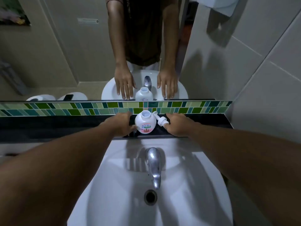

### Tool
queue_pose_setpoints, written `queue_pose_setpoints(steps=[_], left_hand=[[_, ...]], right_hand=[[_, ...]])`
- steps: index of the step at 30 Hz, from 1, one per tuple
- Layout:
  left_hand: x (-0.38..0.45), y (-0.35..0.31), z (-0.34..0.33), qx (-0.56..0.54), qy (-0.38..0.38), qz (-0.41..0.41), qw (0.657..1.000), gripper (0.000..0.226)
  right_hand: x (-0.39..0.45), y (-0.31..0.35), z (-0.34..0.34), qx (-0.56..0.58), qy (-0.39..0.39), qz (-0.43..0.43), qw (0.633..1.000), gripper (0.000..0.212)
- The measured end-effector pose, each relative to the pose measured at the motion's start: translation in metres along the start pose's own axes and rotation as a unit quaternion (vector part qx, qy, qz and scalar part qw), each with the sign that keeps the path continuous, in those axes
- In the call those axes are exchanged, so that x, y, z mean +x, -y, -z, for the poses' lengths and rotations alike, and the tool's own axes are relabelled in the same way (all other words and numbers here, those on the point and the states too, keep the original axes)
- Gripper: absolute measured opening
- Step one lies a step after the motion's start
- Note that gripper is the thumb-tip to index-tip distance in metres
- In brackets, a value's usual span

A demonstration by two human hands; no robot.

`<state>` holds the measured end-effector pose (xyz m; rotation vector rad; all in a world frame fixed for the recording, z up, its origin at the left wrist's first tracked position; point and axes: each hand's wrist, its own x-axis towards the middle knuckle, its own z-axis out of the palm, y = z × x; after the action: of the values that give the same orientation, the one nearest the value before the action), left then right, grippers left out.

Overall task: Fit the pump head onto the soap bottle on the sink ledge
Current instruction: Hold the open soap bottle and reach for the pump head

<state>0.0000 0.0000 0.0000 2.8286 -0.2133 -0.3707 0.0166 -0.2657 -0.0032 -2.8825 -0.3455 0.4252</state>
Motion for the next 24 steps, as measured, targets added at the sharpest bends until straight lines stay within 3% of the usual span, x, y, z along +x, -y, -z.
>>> queue_pose_setpoints(steps=[5,11,16,24], left_hand=[[0.007,-0.001,-0.007,0.018,-0.016,-0.015,1.0,0.098],[0.015,-0.005,-0.022,0.042,-0.002,-0.039,0.998,0.121],[0.019,-0.009,-0.036,-0.045,-0.018,-0.063,0.997,0.114],[0.012,-0.012,-0.048,-0.165,-0.115,-0.069,0.977,0.084]], right_hand=[[0.006,0.002,-0.01,-0.008,-0.001,0.001,1.0,0.062],[0.014,0.003,-0.027,-0.063,0.008,0.02,0.998,0.075],[0.018,0.003,-0.042,-0.065,0.011,0.019,0.998,0.072],[0.02,0.013,-0.041,-0.095,-0.031,0.027,0.995,0.058]])
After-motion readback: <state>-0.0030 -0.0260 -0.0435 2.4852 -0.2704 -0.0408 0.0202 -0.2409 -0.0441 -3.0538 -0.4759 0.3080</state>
